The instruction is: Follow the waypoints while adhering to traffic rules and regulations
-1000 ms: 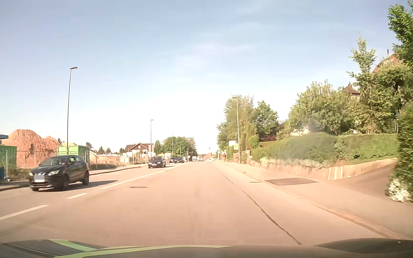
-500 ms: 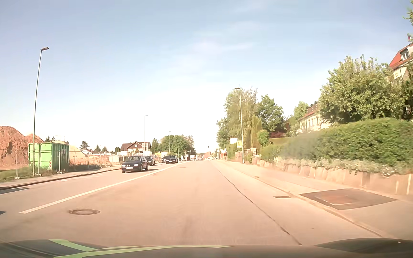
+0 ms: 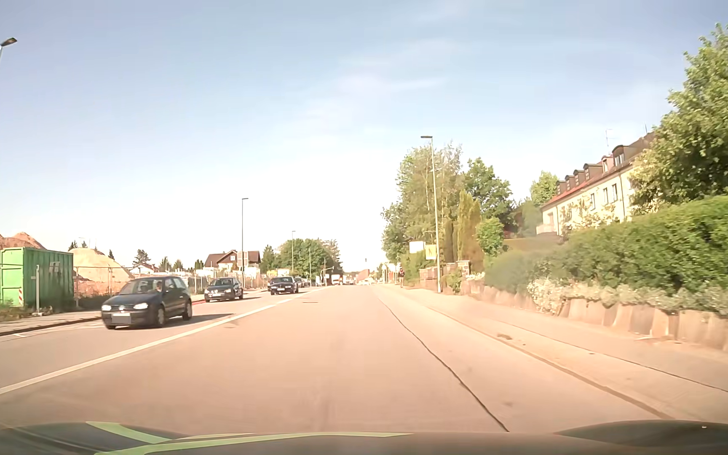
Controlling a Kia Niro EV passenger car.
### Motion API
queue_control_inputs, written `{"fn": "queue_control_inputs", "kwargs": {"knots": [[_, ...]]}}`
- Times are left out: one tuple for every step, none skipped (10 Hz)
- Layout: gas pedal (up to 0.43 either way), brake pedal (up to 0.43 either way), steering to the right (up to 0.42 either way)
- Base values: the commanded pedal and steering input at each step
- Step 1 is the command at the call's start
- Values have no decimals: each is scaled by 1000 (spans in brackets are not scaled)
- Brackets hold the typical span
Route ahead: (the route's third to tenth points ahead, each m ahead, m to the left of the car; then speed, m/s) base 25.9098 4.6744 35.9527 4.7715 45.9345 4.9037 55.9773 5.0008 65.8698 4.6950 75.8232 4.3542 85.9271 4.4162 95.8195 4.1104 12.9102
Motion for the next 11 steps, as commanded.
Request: {"fn": "queue_control_inputs", "kwargs": {"knots": [[228,0,3],[228,0,3],[228,0,3],[228,0,3],[220,0,3],[220,0,3],[220,0,3],[220,0,2],[220,0,2],[209,0,2],[197,0,1]]}}
